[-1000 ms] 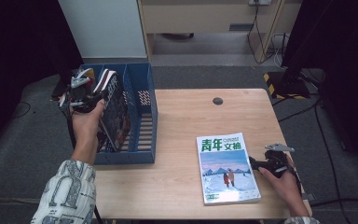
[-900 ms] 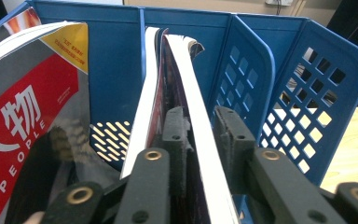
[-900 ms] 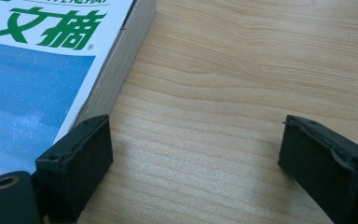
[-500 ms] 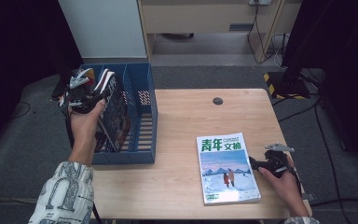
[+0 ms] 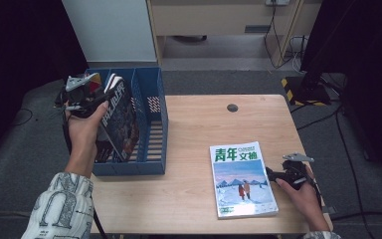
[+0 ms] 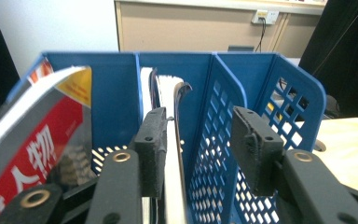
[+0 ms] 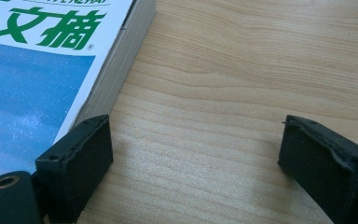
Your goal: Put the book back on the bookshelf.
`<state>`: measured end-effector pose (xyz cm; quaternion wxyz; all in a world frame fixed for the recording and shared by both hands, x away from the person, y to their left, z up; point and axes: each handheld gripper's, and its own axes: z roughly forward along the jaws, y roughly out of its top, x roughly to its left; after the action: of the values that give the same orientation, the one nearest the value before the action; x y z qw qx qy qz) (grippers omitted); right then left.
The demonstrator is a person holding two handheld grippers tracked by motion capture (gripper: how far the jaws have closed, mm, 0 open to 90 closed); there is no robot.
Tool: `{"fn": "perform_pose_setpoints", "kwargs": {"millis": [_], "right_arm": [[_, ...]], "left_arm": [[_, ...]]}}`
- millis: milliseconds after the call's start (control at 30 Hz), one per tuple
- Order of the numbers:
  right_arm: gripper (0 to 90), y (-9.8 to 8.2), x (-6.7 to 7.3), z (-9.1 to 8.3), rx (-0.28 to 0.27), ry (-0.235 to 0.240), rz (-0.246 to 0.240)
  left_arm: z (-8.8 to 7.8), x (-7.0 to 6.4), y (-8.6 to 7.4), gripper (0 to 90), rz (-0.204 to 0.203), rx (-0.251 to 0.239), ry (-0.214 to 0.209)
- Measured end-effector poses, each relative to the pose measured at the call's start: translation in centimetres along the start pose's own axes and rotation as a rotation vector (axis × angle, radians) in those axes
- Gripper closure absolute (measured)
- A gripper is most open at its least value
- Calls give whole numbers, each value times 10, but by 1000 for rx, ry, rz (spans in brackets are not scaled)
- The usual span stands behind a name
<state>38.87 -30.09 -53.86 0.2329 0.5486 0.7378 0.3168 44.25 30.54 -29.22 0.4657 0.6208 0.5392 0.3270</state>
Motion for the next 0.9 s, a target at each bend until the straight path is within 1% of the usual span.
{"fn": "perform_pose_setpoints", "kwargs": {"millis": [100, 200, 400, 433, 467, 500, 600, 667, 767, 900], "right_arm": [[98, 0, 0, 0, 0, 0, 0], [98, 0, 0, 0, 0, 0, 1], [98, 0, 0, 0, 0, 0, -2], [98, 0, 0, 0, 0, 0, 0], [98, 0, 0, 0, 0, 0, 0], [97, 0, 0, 0, 0, 0, 0], [98, 0, 0, 0, 0, 0, -1], [98, 0, 0, 0, 0, 0, 0], [98, 0, 0, 0, 1, 0, -3], [98, 0, 0, 0, 1, 1, -3]], "left_arm": [[-3, 0, 2, 531, 1, -9, -14], [-4, -2, 1, 512, 7, 0, -31], [-4, -9, 1, 489, 7, -2, -65], [-4, -12, 1, 471, 17, 3, -81], [-4, -12, 1, 460, 17, 3, -81], [-3, -13, 1, 460, 21, 11, -89], [0, -18, -1, 421, 31, 22, -114], [2, -22, -2, 408, 50, 25, -132], [4, -27, -3, 377, 67, 32, -147], [6, -32, -4, 355, 76, 35, -172]]}}
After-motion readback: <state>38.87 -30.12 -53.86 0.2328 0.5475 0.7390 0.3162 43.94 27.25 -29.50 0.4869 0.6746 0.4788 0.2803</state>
